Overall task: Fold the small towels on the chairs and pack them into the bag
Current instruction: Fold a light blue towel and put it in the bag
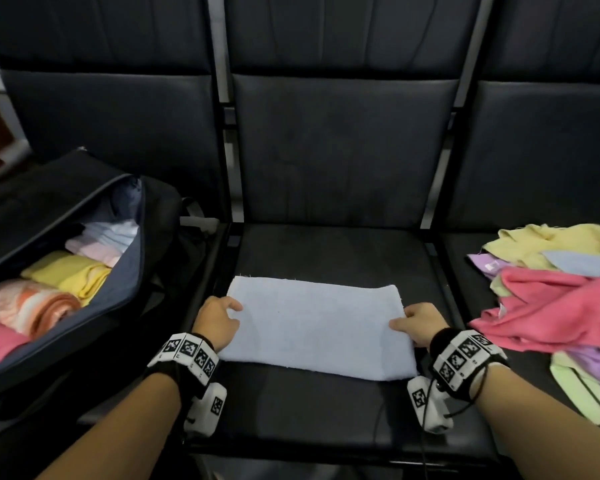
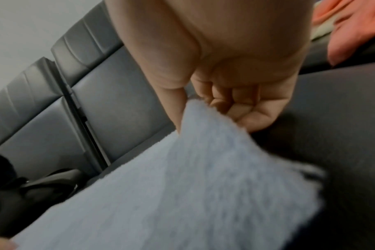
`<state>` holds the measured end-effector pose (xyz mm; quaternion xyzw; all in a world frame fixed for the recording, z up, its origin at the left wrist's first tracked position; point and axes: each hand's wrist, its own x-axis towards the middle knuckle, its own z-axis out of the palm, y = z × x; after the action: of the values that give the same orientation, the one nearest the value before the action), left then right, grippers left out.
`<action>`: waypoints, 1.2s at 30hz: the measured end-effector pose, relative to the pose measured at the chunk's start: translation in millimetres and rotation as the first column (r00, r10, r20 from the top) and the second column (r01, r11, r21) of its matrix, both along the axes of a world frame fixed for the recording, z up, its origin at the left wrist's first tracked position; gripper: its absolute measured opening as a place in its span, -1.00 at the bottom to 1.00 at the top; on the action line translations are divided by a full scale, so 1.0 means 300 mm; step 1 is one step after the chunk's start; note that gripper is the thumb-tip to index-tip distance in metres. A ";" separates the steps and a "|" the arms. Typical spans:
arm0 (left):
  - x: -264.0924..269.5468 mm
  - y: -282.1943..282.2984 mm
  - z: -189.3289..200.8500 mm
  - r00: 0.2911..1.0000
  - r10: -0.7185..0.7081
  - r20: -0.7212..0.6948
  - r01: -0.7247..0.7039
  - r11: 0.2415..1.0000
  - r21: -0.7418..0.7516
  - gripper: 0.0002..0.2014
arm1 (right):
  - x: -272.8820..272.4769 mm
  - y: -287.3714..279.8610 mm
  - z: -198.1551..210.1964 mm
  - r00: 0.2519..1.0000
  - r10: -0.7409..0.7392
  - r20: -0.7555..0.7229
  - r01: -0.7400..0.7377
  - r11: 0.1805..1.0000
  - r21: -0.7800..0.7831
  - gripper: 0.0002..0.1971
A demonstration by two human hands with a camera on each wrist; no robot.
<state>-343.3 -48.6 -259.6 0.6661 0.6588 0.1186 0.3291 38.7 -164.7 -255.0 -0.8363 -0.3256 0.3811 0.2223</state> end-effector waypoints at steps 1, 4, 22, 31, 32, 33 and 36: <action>0.003 -0.008 0.006 1.000 -0.005 0.009 0.005 1.000 -0.015 -0.72 | 0.008 -0.007 0.018 0.999 -0.022 -0.035 0.022 0.999 0.026 -0.63; 0.018 -0.043 0.026 0.996 -0.062 0.066 0.067 0.995 -0.075 -0.74 | 0.034 -0.022 0.098 0.981 -0.127 -0.146 0.146 0.981 0.127 -0.89; 0.084 -0.107 0.130 0.710 0.359 0.606 0.033 0.843 -0.537 -0.75 | -0.558 0.161 0.272 0.805 0.307 -0.508 -0.163 0.937 0.308 -0.73; 0.115 -0.126 0.087 0.820 0.189 0.540 -0.030 0.957 -0.289 -0.50 | -0.454 0.087 0.180 0.862 0.363 -0.353 -0.280 0.923 0.264 -0.71; 0.112 -0.122 0.092 0.815 0.179 0.551 -0.040 0.966 -0.254 -0.49 | -0.438 0.078 0.174 0.867 0.397 -0.302 -0.317 0.906 0.279 -0.71; 0.103 -0.114 0.097 0.807 0.175 0.564 -0.053 0.973 -0.226 -0.49 | -0.427 0.069 0.168 0.869 0.427 -0.249 -0.351 0.888 0.297 -0.72; 0.059 -0.084 0.110 0.829 0.164 0.535 -0.086 0.982 -0.169 -0.53 | -0.412 0.052 0.144 0.849 0.514 -0.120 -0.457 0.830 0.319 -0.76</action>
<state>-325.7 -73.8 -226.6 0.5357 0.5864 0.2792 0.5396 -84.9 -149.1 -211.8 -0.6428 -0.5545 0.4576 0.2646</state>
